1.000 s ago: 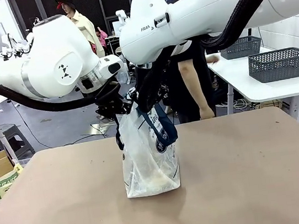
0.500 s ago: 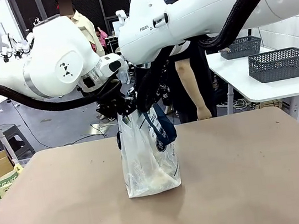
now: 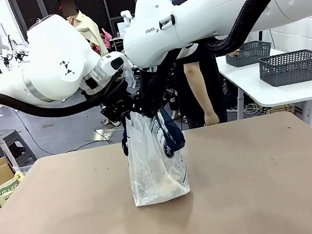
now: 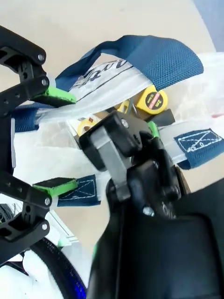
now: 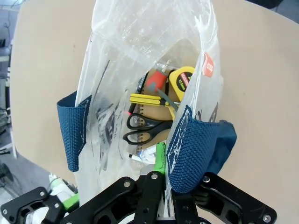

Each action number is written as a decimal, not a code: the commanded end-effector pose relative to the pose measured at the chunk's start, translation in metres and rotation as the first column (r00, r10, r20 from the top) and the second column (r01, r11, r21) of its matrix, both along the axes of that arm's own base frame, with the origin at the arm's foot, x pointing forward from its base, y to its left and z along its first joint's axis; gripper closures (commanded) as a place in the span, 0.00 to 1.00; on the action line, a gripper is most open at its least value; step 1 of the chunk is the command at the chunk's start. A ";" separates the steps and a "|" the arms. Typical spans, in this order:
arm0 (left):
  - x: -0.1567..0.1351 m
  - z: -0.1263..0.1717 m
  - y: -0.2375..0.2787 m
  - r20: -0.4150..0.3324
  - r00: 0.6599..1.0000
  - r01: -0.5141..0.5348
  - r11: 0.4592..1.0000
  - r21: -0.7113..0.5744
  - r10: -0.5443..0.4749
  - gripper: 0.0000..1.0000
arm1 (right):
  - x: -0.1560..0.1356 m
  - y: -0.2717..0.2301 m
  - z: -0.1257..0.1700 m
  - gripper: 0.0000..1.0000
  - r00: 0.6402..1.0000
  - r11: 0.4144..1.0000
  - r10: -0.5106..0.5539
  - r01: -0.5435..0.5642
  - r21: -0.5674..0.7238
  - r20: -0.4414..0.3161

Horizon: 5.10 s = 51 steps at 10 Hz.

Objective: Transfer purchased items from the store into the shopping bag.
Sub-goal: Move the Reusable shopping bag to the right side of the table.

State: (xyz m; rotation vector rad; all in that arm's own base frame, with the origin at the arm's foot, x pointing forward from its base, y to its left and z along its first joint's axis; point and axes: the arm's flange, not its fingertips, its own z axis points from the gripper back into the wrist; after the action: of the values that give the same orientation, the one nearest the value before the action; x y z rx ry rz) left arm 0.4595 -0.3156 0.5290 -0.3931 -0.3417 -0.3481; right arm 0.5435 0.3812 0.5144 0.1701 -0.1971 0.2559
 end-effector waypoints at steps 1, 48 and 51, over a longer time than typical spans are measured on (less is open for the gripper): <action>-0.013 0.002 0.015 0.014 1.000 0.019 0.997 -0.074 -0.018 0.00 | 0.006 0.003 0.000 1.00 1.000 1.000 0.000 0.000 0.012 0.020; -0.012 -0.012 -0.009 0.043 0.997 0.058 0.996 0.065 -0.061 1.00 | -0.033 -0.247 0.030 0.00 0.581 0.529 0.676 -0.811 0.250 0.453; -0.012 -0.012 -0.009 0.043 0.997 0.058 0.996 0.065 -0.061 1.00 | -0.039 -0.239 0.045 0.00 0.556 0.535 0.680 -0.822 0.194 0.478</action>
State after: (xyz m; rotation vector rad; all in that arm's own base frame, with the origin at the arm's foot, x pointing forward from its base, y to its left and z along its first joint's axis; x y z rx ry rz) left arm 0.4479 -0.3263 0.5160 -0.3303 -0.3603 -0.4319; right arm 0.5050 0.1390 0.5569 0.6540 -0.5214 1.1694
